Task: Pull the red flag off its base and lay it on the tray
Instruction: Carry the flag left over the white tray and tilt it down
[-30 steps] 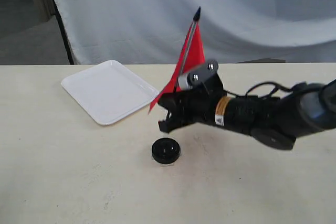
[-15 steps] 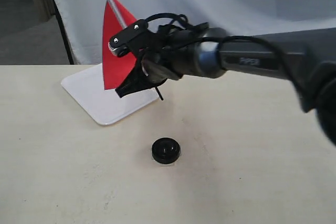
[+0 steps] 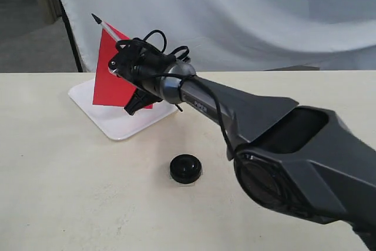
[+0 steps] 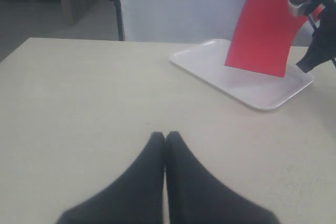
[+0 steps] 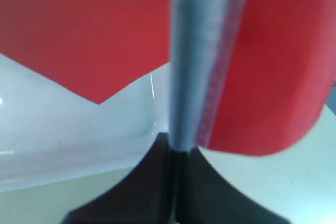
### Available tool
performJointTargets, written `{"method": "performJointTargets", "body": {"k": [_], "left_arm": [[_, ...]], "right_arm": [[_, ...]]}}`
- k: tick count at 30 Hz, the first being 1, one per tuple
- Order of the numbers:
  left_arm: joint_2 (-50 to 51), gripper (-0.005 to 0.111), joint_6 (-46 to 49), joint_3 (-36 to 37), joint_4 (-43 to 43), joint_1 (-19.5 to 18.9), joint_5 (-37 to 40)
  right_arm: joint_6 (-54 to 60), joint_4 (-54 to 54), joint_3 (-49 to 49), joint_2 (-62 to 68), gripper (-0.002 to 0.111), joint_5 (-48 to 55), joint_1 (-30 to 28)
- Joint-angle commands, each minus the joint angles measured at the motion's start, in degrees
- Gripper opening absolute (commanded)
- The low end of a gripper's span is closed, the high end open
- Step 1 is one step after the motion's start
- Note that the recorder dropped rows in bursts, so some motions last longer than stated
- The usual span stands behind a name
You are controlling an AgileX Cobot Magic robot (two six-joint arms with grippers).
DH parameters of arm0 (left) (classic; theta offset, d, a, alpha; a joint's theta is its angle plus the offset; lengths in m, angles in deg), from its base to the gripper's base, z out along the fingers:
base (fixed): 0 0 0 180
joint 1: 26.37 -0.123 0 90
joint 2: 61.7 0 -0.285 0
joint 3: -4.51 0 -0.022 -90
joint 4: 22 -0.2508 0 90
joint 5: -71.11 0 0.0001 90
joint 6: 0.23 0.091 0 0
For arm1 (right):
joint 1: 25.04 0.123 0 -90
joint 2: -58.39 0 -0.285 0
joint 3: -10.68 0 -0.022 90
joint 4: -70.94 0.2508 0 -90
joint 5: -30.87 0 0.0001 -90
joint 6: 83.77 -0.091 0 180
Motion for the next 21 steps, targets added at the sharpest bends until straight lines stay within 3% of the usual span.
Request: {"method": "performJointTargets", "body": {"k": [1, 17, 19, 21], "left_arm": [[-0.1, 0.0, 0.1, 0.1, 0.0, 0.5, -0.1], [-0.1, 0.0, 0.1, 0.1, 0.0, 0.5, -0.1], [-0.1, 0.0, 0.1, 0.1, 0.0, 0.5, -0.1], [-0.1, 0.0, 0.1, 0.1, 0.0, 0.5, -0.1]], "right_arm": [[1.6, 0.0, -8.0, 4.6, -0.001, 1.0, -0.1], [-1.4, -0.2, -10.4, 8.6, 0.0, -4.3, -0.5], [-1.5, -0.2, -10.4, 8.6, 0.007, -4.3, -0.5], [-1.5, -0.1, -10.4, 8.6, 0.024, -4.3, -0.5]]}}
